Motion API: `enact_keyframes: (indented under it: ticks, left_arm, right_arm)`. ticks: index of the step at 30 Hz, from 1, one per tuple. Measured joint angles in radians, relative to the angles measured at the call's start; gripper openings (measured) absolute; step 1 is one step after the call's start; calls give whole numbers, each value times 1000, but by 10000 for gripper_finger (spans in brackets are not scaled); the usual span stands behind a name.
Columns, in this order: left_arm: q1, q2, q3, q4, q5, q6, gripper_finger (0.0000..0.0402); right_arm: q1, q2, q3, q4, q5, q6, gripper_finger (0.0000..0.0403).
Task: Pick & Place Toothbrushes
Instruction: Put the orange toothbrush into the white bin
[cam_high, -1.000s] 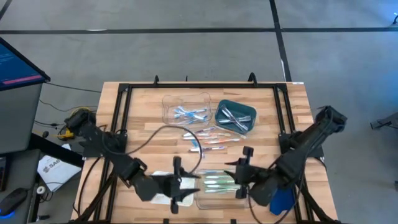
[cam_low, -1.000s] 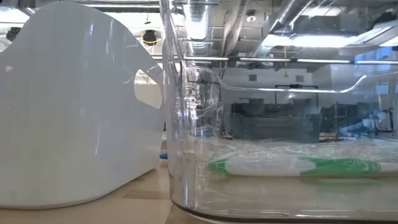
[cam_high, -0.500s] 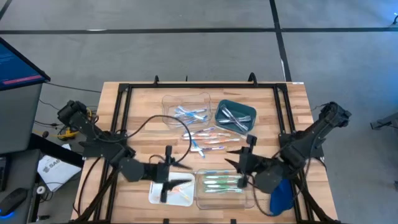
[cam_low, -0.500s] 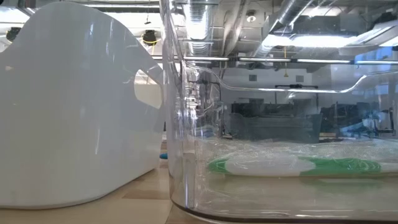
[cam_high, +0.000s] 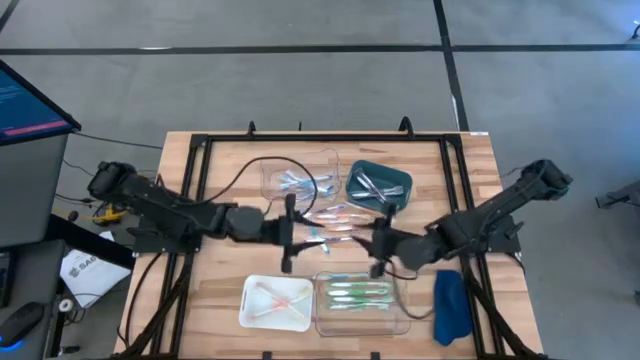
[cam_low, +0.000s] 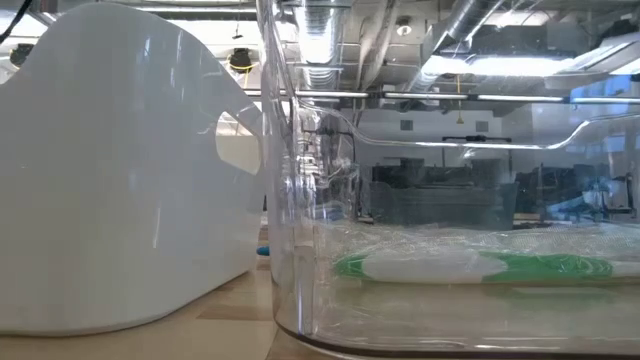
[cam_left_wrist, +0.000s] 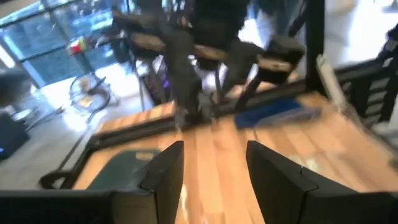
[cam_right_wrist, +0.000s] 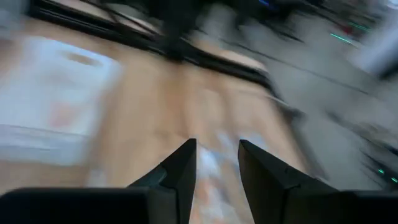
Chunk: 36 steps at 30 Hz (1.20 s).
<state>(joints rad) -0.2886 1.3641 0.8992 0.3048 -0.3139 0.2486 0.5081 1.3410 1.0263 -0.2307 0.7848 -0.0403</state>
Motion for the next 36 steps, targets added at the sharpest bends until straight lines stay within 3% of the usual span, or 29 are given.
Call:
enact_keyframes:
  ticks: [3,6,11,20,27,36]
  left_arm:
    - [56,-4,0,51,34,-21,167]
    - [84,-4,-1,53,33,-31,167]
    - [72,-3,-1,-27,35,-177,167]
    - [26,-3,-1,-115,37,-202,167]
    - [82,-2,-51,-182,56,-261,167]
    - [165,15,-62,-379,106,-356,167]
  right_arm:
    - [-47,-83,-64,114,-211,-81,113]
    - [-93,-145,-68,124,-297,-91,113]
    - [-125,-197,-70,139,-319,-108,113]
    - [-150,-148,-72,201,-318,-258,113]
    - [-176,-66,-71,300,-316,-360,113]
    - [-258,-24,-71,303,-315,-286,113]
